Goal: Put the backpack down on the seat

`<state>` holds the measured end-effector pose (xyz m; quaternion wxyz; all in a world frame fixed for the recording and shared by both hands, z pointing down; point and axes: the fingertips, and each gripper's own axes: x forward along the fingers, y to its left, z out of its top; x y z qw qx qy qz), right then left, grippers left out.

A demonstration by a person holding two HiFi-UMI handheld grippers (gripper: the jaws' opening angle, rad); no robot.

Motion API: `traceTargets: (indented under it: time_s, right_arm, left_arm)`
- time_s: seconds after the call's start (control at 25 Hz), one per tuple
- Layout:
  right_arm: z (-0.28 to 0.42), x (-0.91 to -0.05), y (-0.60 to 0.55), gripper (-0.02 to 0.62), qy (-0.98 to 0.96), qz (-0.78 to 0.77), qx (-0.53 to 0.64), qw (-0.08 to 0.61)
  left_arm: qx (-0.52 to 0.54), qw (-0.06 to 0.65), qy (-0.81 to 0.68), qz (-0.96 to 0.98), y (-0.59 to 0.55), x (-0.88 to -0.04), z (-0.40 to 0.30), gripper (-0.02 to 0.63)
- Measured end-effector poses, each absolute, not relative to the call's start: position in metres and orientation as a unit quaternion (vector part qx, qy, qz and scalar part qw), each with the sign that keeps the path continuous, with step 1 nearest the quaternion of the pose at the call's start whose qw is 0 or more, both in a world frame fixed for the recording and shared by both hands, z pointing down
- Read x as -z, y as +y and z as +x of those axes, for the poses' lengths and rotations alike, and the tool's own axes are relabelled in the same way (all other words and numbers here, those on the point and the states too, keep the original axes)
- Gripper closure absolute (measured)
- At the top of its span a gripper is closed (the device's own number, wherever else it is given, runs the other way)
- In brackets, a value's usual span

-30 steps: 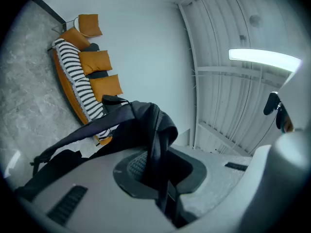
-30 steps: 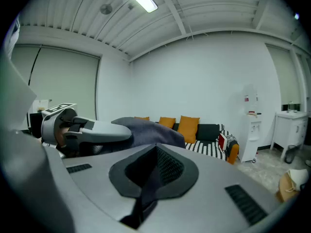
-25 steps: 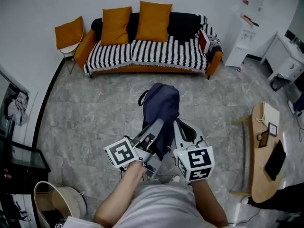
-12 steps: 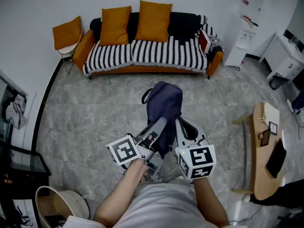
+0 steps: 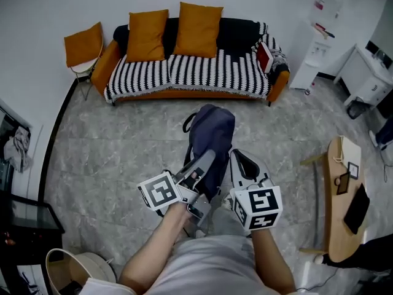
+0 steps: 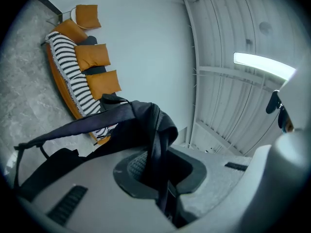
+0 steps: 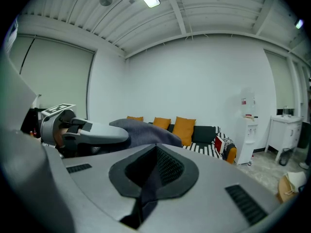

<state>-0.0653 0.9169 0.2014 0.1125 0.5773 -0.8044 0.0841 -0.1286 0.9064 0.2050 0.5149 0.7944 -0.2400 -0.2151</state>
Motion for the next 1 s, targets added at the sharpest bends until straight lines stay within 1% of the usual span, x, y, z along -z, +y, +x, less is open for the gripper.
traceTargets:
  time_s: [0.24,0.36,0.44,0.56,1.0]
  right_arm:
    - [-0.053,-0.210,0.870,0.594,-0.810,0.571,-0.089,0.104]
    - [-0.040,-0.213,0.839,0.594,-0.814,0.565,-0.094,0.102]
    - [-0.031,-0.212,0.817,0.594,-0.816,0.561,-0.098,0.100]
    - [-0.015,-0.211,0.784,0.594,-0.820,0.554,-0.102,0.102]
    - [0.048,-0.214,0.688,0.594,-0.828,0.540,-0.111,0.099]
  left_arm:
    - [0.219,0.527,-0.242,0.785,0.863,-0.212,-0.114,0.572]
    - [0.218,0.520,-0.245,0.789,0.833,-0.214,-0.101,0.572]
    - [0.215,0.516,-0.249,0.791,0.812,-0.214,-0.091,0.572]
    - [0.211,0.532,-0.262,0.777,0.782,-0.217,-0.075,0.572]
    - [0.229,0.528,-0.270,0.772,0.686,-0.212,-0.019,0.572]
